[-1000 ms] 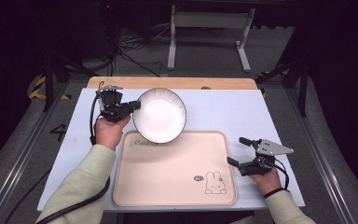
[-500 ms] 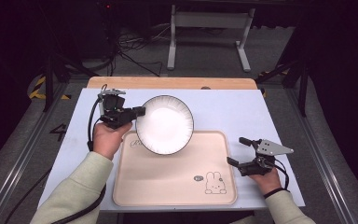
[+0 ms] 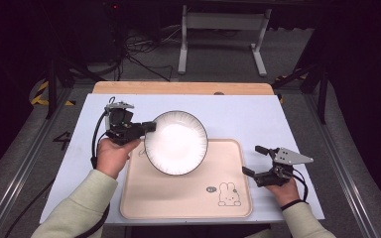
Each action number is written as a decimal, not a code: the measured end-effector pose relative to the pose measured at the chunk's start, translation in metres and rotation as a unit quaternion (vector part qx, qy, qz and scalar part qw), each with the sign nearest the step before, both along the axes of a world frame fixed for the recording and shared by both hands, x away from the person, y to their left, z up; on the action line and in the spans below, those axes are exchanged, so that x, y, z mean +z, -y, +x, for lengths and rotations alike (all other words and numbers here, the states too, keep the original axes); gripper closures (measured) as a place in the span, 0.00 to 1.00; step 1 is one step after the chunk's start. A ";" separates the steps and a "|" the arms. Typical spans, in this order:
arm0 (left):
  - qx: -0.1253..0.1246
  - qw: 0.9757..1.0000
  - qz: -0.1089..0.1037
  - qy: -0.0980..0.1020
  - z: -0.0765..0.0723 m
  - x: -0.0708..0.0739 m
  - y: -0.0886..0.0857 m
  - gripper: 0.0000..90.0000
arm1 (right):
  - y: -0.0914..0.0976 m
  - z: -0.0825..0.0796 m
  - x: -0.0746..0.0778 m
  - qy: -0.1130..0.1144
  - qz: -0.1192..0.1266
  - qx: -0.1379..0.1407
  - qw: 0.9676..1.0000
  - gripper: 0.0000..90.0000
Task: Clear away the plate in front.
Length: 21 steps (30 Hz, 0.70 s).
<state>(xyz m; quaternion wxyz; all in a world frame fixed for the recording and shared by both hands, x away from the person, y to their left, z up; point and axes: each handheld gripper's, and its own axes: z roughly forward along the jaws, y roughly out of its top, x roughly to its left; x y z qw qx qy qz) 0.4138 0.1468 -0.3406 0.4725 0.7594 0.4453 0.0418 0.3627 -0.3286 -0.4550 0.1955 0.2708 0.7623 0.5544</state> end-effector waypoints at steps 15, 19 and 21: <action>-0.009 0.998 -0.043 -0.040 -0.010 -0.033 -0.002 0.93 | 0.001 0.000 0.000 -0.003 0.005 -0.002 1.000 0.04; -0.023 0.998 -0.044 -0.046 -0.014 -0.036 0.000 0.93 | 0.001 0.000 0.000 -0.003 0.006 -0.002 1.000 0.04; -0.028 0.997 -0.045 -0.051 -0.016 -0.037 0.001 0.93 | 0.001 0.000 0.000 -0.003 0.006 -0.001 1.000 0.04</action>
